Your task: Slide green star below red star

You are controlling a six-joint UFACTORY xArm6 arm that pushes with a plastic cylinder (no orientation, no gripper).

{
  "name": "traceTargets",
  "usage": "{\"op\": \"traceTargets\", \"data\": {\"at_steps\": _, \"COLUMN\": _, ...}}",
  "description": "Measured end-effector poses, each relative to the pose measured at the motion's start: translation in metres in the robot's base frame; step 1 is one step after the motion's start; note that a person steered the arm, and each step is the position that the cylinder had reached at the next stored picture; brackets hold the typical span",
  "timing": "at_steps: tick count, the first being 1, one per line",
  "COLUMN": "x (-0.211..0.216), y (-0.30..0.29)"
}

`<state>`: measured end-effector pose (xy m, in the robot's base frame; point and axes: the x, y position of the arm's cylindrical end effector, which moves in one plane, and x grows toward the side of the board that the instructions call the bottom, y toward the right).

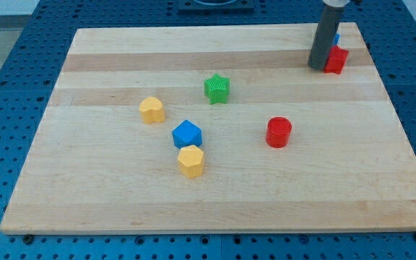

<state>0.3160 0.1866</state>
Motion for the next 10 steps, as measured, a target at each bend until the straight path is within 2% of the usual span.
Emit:
{"op": "traceTargets", "data": {"at_steps": 1, "x": 0.0, "y": -0.031}}
{"op": "traceTargets", "data": {"at_steps": 3, "x": -0.014, "y": -0.14}}
{"op": "traceTargets", "data": {"at_steps": 4, "x": -0.01, "y": -0.192}}
{"op": "traceTargets", "data": {"at_steps": 5, "x": 0.012, "y": -0.23}}
{"op": "traceTargets", "data": {"at_steps": 7, "x": 0.047, "y": -0.248}}
{"op": "traceTargets", "data": {"at_steps": 10, "x": 0.074, "y": -0.226}}
